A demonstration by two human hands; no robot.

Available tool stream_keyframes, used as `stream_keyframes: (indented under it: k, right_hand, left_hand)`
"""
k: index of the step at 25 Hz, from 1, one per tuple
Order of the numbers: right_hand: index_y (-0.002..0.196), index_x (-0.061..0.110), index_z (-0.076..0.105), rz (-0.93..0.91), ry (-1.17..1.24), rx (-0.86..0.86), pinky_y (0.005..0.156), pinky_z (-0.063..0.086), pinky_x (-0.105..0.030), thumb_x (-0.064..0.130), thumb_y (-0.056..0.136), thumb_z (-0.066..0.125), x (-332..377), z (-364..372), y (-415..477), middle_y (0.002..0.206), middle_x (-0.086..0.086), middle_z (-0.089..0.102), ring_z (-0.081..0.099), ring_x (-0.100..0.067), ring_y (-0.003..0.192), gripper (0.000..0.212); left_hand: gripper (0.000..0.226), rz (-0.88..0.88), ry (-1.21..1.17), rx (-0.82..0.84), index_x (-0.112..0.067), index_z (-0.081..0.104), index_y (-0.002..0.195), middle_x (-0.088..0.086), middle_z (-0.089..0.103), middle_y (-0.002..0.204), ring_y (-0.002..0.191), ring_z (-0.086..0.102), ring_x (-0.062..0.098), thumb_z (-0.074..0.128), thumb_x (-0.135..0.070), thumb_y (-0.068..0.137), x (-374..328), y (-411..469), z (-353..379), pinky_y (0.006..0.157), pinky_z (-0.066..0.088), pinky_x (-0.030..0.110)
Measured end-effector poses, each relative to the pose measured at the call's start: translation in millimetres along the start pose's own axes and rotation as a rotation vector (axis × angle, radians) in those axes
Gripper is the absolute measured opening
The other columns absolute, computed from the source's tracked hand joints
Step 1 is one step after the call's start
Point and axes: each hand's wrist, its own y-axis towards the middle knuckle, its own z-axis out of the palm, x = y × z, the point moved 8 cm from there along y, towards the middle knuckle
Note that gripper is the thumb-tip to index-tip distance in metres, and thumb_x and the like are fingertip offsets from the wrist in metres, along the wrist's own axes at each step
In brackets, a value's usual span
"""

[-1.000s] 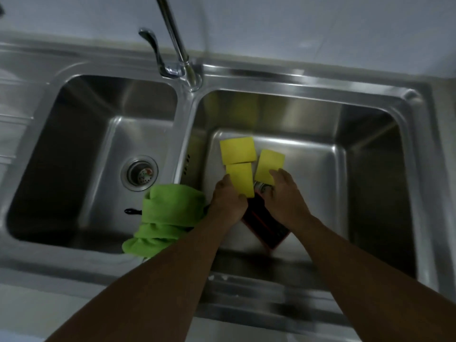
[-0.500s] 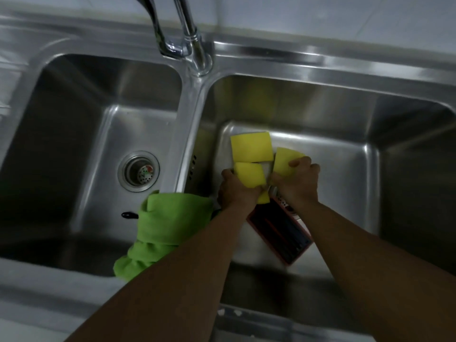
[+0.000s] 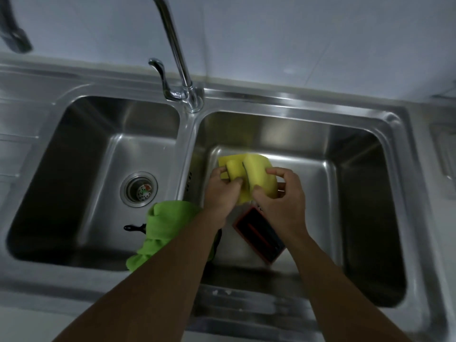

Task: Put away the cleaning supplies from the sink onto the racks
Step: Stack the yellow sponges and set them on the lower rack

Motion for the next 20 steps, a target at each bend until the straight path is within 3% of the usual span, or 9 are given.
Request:
stream_keyframes:
  k: [3, 8, 13, 17, 20]
  right_hand:
    - [0.112, 0.037, 0.060, -0.086, -0.003, -0.048, 0.081, 0.059, -0.037, 0.032, 0.070, 0.079, 21, -9, -3, 0.117, 0.017, 0.056, 0.060, -0.010, 0.103, 0.047]
    - [0.115, 0.035, 0.063, -0.177, 0.007, -0.053, 0.086, 0.057, -0.042, 0.030, 0.071, 0.081, 40, -11, -2, 0.117, 0.019, 0.057, 0.059, -0.008, 0.107, 0.047]
    - [0.118, 0.026, 0.067, -0.289, 0.023, -0.027, 0.088, 0.057, -0.038, 0.027, 0.072, 0.085, 57, -1, -7, 0.120, 0.010, 0.063, 0.062, -0.010, 0.112, 0.049]
    - [0.119, 0.019, 0.073, -0.049, 0.400, -0.011, 0.087, 0.059, -0.028, 0.018, 0.083, 0.081, 48, 7, 0, 0.114, 0.004, 0.076, 0.072, -0.010, 0.104, 0.037]
    - [0.120, 0.017, 0.073, -0.002, 0.295, -0.072, 0.099, 0.057, -0.033, 0.011, 0.094, 0.065, 26, 9, 10, 0.112, 0.004, 0.077, 0.072, -0.009, 0.106, 0.028]
  left_hand:
    - [0.042, 0.019, -0.060, 0.101, -0.031, 0.055, 0.121, 0.005, 0.070, 0.112, 0.096, 0.071, 0.028, 0.063, -0.013, 0.084, -22, -15, 3, 0.065, 0.064, 0.048]
    - [0.047, 0.040, -0.104, 0.126, -0.031, 0.057, 0.126, 0.008, 0.065, 0.119, 0.097, 0.071, 0.034, 0.060, -0.015, 0.082, -43, -29, -6, 0.063, 0.063, 0.052]
    - [0.040, 0.083, -0.155, 0.142, -0.027, 0.061, 0.123, 0.012, 0.067, 0.119, 0.097, 0.072, 0.032, 0.065, -0.037, 0.084, -57, -38, -19, 0.066, 0.062, 0.055]
    - [0.053, 0.196, -0.087, 0.002, -0.027, 0.058, 0.129, 0.001, 0.066, 0.116, 0.097, 0.070, 0.023, 0.075, -0.042, 0.082, -69, -42, -57, 0.060, 0.064, 0.043]
    - [0.045, 0.288, -0.050, -0.142, -0.028, 0.061, 0.125, -0.001, 0.066, 0.107, 0.098, 0.067, 0.022, 0.073, -0.041, 0.084, -63, -37, -99, 0.071, 0.062, 0.045]
